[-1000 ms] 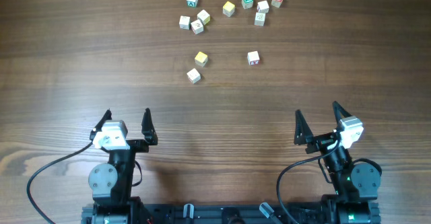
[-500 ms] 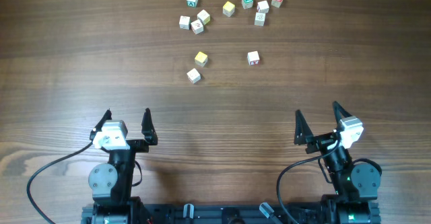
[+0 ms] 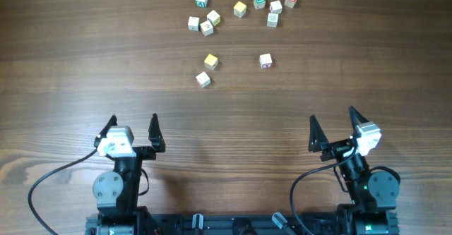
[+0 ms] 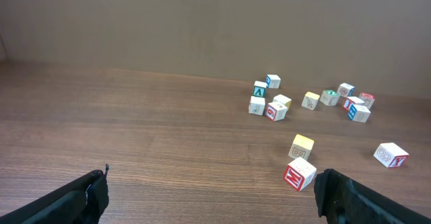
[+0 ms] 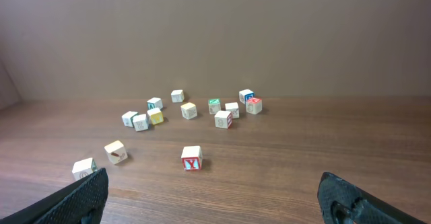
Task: Form a tower
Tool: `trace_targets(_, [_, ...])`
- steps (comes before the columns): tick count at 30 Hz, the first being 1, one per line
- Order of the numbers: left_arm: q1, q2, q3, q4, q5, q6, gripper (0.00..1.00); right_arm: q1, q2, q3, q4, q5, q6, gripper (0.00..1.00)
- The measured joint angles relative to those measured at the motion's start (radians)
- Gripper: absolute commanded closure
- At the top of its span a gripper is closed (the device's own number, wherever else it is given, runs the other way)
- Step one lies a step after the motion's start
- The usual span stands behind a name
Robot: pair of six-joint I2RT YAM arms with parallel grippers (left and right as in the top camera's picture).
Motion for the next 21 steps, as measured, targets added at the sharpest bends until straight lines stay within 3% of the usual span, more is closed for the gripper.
trace_targets(21, [0.000, 0.000, -0.003, 0.047, -0.023, 0.005, 0.00, 0.000, 0.000, 0.000, 0.000, 0.000, 0.000, 0.00])
